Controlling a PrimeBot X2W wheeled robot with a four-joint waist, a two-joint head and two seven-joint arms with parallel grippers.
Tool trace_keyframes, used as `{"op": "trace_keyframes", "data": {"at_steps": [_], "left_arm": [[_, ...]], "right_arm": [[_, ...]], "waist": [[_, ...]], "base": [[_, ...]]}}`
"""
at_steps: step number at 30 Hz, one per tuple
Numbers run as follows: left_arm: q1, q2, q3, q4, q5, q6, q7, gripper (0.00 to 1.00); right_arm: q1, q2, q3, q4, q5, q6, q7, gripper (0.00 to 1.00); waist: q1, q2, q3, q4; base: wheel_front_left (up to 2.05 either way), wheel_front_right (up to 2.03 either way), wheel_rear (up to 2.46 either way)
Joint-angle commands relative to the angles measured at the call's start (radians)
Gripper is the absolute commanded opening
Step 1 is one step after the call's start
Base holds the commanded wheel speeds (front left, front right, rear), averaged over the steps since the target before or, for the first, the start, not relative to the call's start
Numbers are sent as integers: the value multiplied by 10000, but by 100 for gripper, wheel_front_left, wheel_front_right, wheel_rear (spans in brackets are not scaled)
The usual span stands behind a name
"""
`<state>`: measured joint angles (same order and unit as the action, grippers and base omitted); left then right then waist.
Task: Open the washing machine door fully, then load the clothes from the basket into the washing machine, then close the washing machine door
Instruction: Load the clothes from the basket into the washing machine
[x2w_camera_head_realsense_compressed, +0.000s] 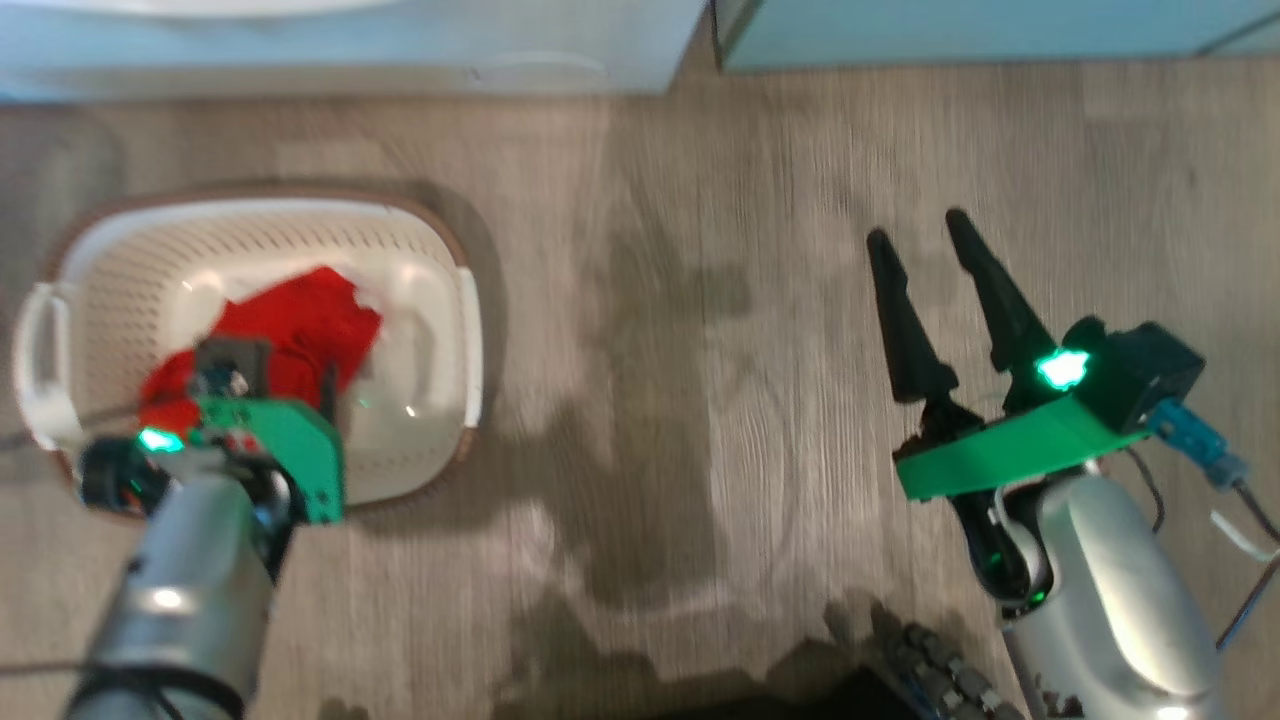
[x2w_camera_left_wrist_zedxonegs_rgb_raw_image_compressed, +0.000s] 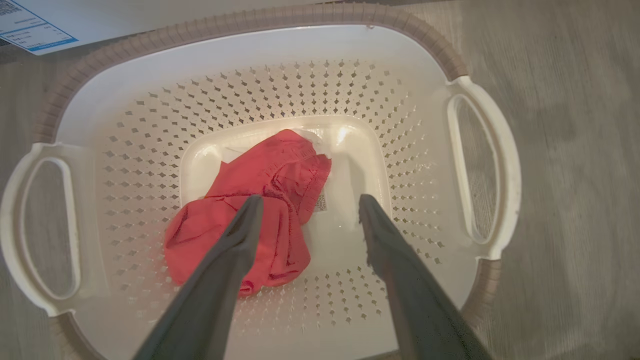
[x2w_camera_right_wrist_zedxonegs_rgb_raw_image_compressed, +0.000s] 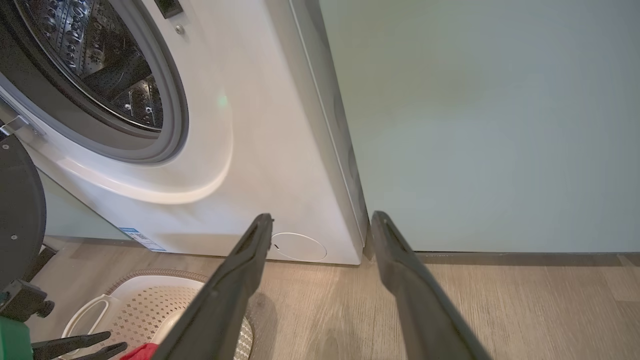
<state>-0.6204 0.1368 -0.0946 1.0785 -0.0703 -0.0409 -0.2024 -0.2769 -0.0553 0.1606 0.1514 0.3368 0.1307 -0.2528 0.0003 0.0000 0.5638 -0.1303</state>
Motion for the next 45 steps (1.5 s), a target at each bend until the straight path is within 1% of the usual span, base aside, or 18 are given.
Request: {"op": "trace_keyframes", "data": {"at_steps": [1, 3, 8, 11, 13, 15, 18, 22, 25, 30, 33, 42, 43, 44, 45], "left_arm": [[-514, 541, 127, 348, 136, -72, 93, 100], [-773, 649, 100, 559, 152, -109, 156, 100], [-1870, 1334, -257, 1336, 418, -427, 500, 100], [-2263, 1796, -487, 1648, 619, -496, 850, 100], [-2485, 2109, -611, 1765, 752, -431, 1052, 100], [-2766, 2418, -636, 1876, 782, -198, 1247, 100], [-2954, 2615, -687, 1950, 786, -166, 1432, 100], [-3249, 2684, -902, 1999, 886, -257, 1587, 100], [-3408, 2707, -1130, 2029, 1060, -104, 1728, 100], [-3603, 2801, -1260, 2072, 1170, 581, 2132, 100], [-3717, 2807, -1389, 2087, 1253, 810, 2332, 100], [-4017, 2696, -1459, 2110, 1068, 842, 2795, 100], [-4029, 2675, -1440, 2111, 1012, 809, 2844, 100], [-4026, 2637, -1409, 2113, 930, 684, 2927, 100], [-4010, 2588, -1377, 2114, 837, 510, 3000, 20]], "right_arm": [[-154, 51, 217, -443, 127, 0, -90, 100], [-202, 51, 225, -489, 171, 0, -90, 100], [-428, 51, 470, -689, 410, 0, -90, 100], [-564, 51, 580, -790, 551, 0, -90, 100], [-655, 51, 574, -908, 677, 0, -90, 100], [-687, 51, 525, -1084, 858, 0, -90, 100], [-675, 51, 678, -1163, 967, 0, -90, 100], [-686, 51, 743, -1217, 1030, 0, -90, 100], [-647, 51, 745, -1302, 1008, 0, -90, 100], [-508, 51, 673, -1474, 944, 0, -90, 100], [-420, 51, 600, -1559, 877, 0, -90, 100], [-325, 51, 622, -1693, 761, 0, -90, 100], [-326, 51, 624, -1701, 755, 0, -90, 100], [-331, 51, 636, -1708, 742, 0, -90, 100], [-340, 51, 650, -1711, 723, 0, -90, 100]], "waist": [[-3, 0, 1076, -413], [-3, 0, 1282, -463], [-3, 0, 2310, -835], [-3, 0, 2807, -1090], [-3, 0, 3133, -1246], [-3, 0, 3588, -1363], [-3, 0, 3991, -1444], [-3, 0, 4431, -1401], [-3, 0, 4565, -1322], [-3, 0, 4697, -1260], [-3, 0, 4786, -1211], [-3, 0, 4956, -1104], [-3, 0, 4963, -1097], [-3, 0, 4964, -1092], [-3, 0, 4965, -1088]], "base": [[0, 0, 0], [0, 0, 0], [0, 0, 0], [0, 0, 0], [0, 0, 0], [0, 0, 0], [0, 0, 0], [0, 0, 0], [0, 0, 0], [0, 0, 0], [0, 0, 0], [0, 0, 0], [0, 0, 0], [0, 0, 0], [0, 0, 0]]}}
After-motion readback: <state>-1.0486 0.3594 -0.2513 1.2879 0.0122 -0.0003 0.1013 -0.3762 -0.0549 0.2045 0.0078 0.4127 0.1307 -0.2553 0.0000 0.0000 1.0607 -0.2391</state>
